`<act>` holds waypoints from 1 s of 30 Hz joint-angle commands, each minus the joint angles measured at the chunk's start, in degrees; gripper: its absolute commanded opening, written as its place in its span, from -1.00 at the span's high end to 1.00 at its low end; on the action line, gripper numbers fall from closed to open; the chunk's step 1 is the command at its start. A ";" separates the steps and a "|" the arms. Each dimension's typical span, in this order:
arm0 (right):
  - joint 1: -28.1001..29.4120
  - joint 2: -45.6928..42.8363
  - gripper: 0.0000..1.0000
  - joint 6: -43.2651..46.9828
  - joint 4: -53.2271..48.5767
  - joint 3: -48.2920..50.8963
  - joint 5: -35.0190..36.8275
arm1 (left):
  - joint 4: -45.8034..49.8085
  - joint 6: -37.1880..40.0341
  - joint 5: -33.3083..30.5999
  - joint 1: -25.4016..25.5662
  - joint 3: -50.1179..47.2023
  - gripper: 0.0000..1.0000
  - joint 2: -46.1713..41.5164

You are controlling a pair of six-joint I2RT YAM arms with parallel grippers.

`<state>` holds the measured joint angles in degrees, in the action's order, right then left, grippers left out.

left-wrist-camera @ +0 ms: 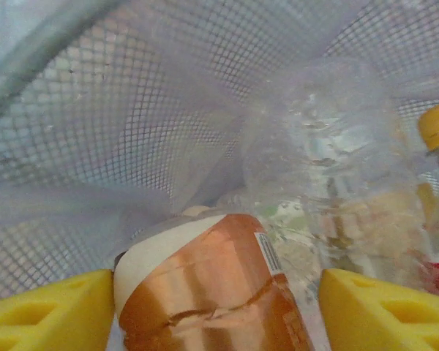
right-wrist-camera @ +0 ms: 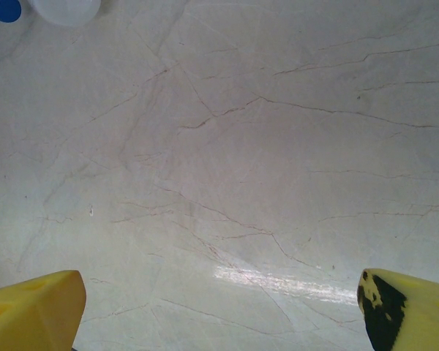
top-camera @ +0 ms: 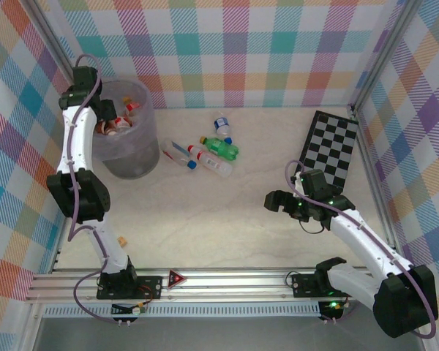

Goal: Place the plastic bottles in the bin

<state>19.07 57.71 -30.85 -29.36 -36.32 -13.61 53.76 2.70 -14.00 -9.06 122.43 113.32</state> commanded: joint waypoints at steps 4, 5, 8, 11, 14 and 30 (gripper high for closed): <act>-0.30 0.64 -0.91 -0.20 1.40 0.56 -1.31 | 3.64 0.90 0.94 0.38 5.96 -0.58 -4.05; -0.27 0.66 -0.91 -0.20 1.44 0.55 -1.28 | 3.64 1.01 1.07 0.42 6.18 -0.59 -4.84; -0.31 0.82 -0.91 -0.27 1.71 0.37 -1.35 | 4.04 1.05 2.16 0.70 6.56 -0.61 -7.37; -0.34 1.15 -0.91 -0.10 1.81 0.02 -1.58 | 5.44 1.38 2.01 1.98 7.02 -0.61 -9.34; -0.28 1.20 -0.91 0.00 1.72 -0.36 -1.66 | 6.52 1.35 1.46 4.02 6.94 -0.62 -11.44; -0.33 0.00 -0.91 1.11 -0.66 -2.24 -0.45 | 11.58 -3.04 -13.40 30.64 -0.50 -0.73 -23.04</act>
<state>19.07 58.67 -30.79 -28.93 -36.62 -14.11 63.37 1.61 -22.65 18.61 123.37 92.36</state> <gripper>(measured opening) 0.955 0.864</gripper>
